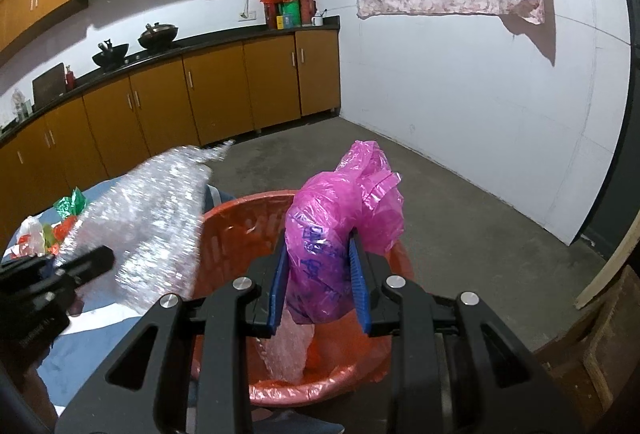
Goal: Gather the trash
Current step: 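Drop the bubble wrap and pink bag into the red basket with both tools, then grasp the clear plastic bag with the left tool, then grasp the large red bag with the right tool while the left tool holds the clear bag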
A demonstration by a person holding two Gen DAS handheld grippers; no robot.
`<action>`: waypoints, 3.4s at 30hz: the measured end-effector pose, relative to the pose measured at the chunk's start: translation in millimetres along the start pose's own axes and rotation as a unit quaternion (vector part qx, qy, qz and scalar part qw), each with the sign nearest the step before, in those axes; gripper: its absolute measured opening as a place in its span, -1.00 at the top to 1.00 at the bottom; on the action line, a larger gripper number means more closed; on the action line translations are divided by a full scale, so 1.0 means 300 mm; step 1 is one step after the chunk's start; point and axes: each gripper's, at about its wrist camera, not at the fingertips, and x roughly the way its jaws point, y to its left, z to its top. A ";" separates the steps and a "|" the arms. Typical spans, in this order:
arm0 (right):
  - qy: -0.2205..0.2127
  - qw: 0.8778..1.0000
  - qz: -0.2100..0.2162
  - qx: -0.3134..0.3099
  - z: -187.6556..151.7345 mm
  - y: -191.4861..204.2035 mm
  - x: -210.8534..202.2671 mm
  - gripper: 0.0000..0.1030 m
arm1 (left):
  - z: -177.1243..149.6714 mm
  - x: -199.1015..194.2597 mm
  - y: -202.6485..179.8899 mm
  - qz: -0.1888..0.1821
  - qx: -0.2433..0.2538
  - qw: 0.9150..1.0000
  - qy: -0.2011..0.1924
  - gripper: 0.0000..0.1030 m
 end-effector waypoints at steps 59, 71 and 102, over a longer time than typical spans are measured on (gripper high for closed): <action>-0.008 0.996 0.071 -0.048 -0.142 0.487 -0.182 -0.97 | -0.449 -0.469 0.833 0.289 -0.212 0.932 0.057 -0.25; 0.010 0.988 0.137 -0.065 -0.161 0.660 -0.180 -0.97 | -0.462 -0.434 0.935 0.300 -0.215 0.926 0.074 0.35; 0.126 0.973 0.139 -0.137 -0.361 1.092 -0.077 -0.17 | -0.525 -0.771 1.088 0.344 -0.249 0.905 0.016 0.38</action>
